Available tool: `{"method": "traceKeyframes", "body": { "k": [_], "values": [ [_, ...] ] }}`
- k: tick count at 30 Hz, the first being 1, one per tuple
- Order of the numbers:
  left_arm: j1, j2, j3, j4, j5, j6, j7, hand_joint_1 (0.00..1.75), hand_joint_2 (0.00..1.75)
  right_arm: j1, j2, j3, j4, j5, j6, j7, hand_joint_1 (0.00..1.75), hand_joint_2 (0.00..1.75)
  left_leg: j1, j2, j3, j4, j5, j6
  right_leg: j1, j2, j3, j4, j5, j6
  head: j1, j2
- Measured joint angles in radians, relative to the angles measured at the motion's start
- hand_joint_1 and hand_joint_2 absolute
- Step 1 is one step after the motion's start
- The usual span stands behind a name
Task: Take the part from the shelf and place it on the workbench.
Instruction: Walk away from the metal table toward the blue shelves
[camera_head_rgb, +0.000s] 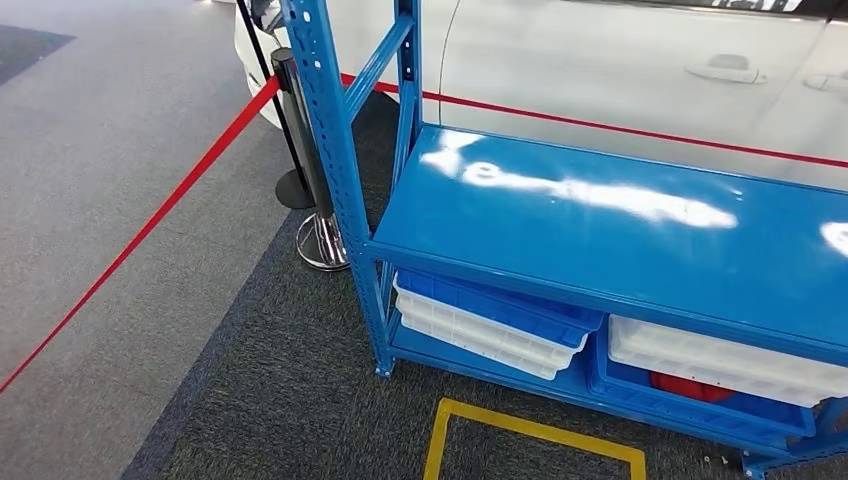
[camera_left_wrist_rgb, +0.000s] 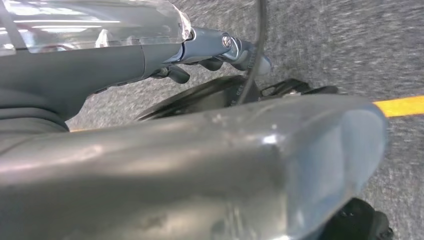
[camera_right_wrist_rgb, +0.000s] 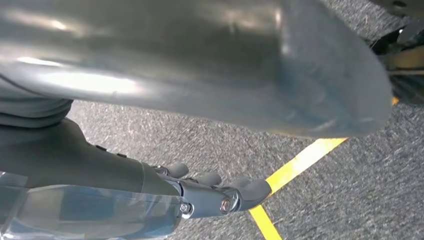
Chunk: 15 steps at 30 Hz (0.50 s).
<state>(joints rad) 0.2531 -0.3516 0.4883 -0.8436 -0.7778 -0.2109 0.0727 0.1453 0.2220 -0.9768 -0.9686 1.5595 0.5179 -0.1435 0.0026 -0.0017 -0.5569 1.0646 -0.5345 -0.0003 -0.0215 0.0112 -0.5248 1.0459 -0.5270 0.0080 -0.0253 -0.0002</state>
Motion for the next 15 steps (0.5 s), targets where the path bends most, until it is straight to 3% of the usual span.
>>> {"method": "traceKeyframes", "body": {
  "k": [1,2,4,5,6,8,9,10,11,13,15],
  "values": [
    [0.001,-0.001,-0.002,0.001,-0.004,0.001,0.001,0.0,0.0,-0.001,0.0,-0.001,0.0,0.0,0.0,0.0,0.0,0.0,-0.002,0.0,0.0,-0.002,-0.002,0.007,0.001,0.0,0.002,-0.001,-0.004,0.008,-0.001,0.0],
    [0.002,-0.002,-0.006,0.001,-0.01,0.004,0.002,0.0,0.44,-0.002,0.0,-0.004,0.0,0.0,-0.001,-0.001,0.0,0.0,0.001,-0.001,0.005,-0.008,0.016,0.016,0.002,0.0,0.006,0.0,-0.008,0.015,-0.001,0.0],
    [0.005,-0.005,-0.018,0.002,-0.031,0.012,0.002,0.0,1.31,-0.005,0.0,-0.014,0.0,0.0,-0.002,-0.006,0.0,0.87,0.006,0.0,0.018,-0.024,0.036,0.03,0.002,-0.002,0.0,0.029,-0.03,0.022,0.002,0.0],
    [0.004,-0.005,-0.024,0.002,-0.043,0.017,0.0,0.0,1.75,-0.007,0.001,-0.021,0.0,0.0,-0.002,-0.01,0.0,1.31,0.007,0.001,0.023,-0.03,0.039,0.036,0.001,-0.003,-0.021,0.071,-0.054,0.024,0.003,0.0],
    [0.004,-0.005,-0.027,0.002,-0.053,0.022,-0.003,0.0,1.75,-0.009,0.002,-0.028,0.0,0.0,0.0,-0.016,0.0,1.75,0.005,0.002,0.025,-0.032,0.039,0.04,0.001,-0.004,-0.056,0.132,-0.083,0.025,0.004,0.0],
    [0.004,-0.005,-0.03,0.001,-0.07,0.033,-0.012,0.0,1.75,-0.012,0.006,-0.044,0.0,0.0,0.003,-0.03,0.0,1.75,0.002,0.003,0.027,-0.032,0.034,0.046,0.001,-0.005,-0.131,0.25,-0.123,0.028,0.004,0.0],
    [0.004,-0.005,-0.031,0.001,-0.077,0.039,-0.016,0.0,1.75,-0.013,0.007,-0.052,0.0,0.0,0.005,-0.036,0.0,1.75,0.0,0.002,0.03,-0.032,0.03,0.047,0.0,-0.005,-0.153,0.272,-0.115,0.028,0.004,0.0],
    [0.005,-0.005,-0.031,0.001,-0.082,0.045,-0.019,0.0,1.75,-0.014,0.008,-0.058,0.0,0.0,0.007,-0.039,0.0,1.31,-0.001,0.001,0.036,-0.032,0.025,0.047,0.0,-0.005,-0.156,0.255,-0.085,0.028,0.004,0.0],
    [0.005,-0.005,-0.03,0.0,-0.085,0.052,-0.023,0.0,1.75,-0.015,0.009,-0.065,-0.001,0.0,0.01,-0.042,0.0,0.87,-0.002,-0.001,0.044,-0.032,0.019,0.045,0.0,-0.005,-0.14,0.202,-0.039,0.025,0.005,0.0],
    [0.007,-0.005,-0.03,-0.005,-0.083,0.068,-0.032,0.0,0.87,-0.017,0.013,-0.081,-0.007,0.0,0.017,-0.044,0.0,0.0,-0.004,-0.002,0.058,-0.031,0.005,0.037,0.004,-0.006,-0.09,0.075,0.035,0.016,0.004,0.0],
    [0.01,-0.005,-0.029,-0.015,-0.063,0.088,-0.045,0.0,0.0,-0.022,0.021,-0.098,-0.017,0.0,0.023,-0.047,0.0,0.0,-0.007,-0.002,0.061,-0.028,-0.006,0.032,0.008,-0.005,-0.065,0.012,0.051,0.01,0.0,0.0]
  ]
}}
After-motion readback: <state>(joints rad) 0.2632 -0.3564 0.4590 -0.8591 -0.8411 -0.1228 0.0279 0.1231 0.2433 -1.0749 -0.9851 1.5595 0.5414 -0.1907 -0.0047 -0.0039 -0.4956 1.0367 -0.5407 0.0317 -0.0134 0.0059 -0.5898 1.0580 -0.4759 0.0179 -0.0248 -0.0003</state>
